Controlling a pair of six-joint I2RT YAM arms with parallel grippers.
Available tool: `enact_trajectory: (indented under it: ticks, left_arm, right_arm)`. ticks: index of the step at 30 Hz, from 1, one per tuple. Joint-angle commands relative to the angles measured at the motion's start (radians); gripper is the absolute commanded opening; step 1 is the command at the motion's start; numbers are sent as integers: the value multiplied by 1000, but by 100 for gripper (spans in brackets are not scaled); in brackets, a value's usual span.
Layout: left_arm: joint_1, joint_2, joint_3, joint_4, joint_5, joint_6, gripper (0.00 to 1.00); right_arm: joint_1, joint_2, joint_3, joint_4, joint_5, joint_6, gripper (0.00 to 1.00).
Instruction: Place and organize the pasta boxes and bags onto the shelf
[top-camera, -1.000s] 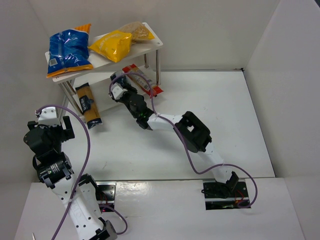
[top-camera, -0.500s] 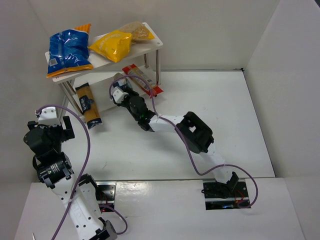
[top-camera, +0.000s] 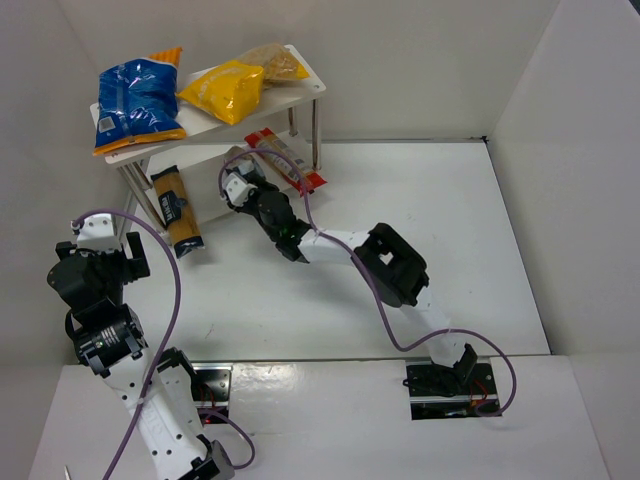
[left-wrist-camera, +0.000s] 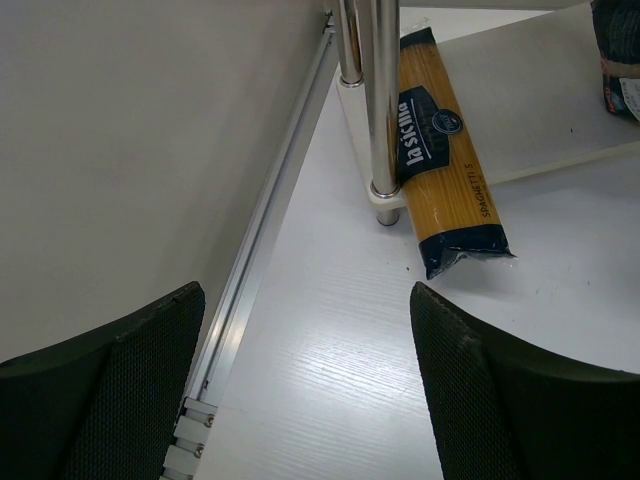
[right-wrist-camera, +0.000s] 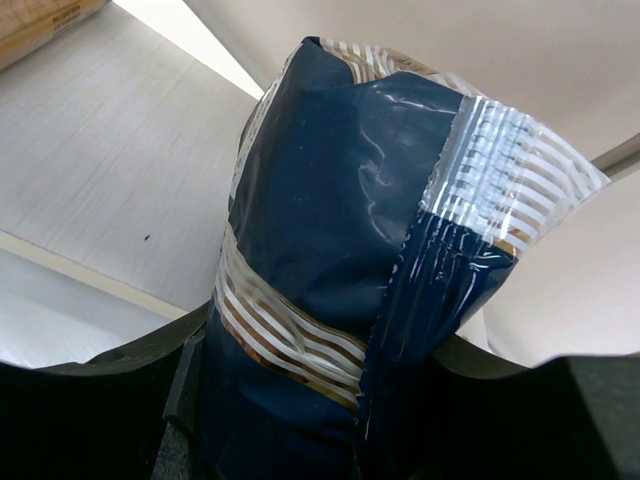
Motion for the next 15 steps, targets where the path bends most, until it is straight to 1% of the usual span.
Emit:
enact_trajectory:
  ticks: [1, 5, 15]
  left_arm:
    - [8, 0, -2, 25, 21, 14, 89]
    - [8, 0, -2, 25, 21, 14, 89]
    - [8, 0, -2, 16, 30, 23, 88]
  right_arm:
    - [3, 40, 65, -52, -28, 43, 0]
    - [3, 85, 146, -76, -28, 52, 0]
    - [22, 162, 235, -74, -28, 61, 0]
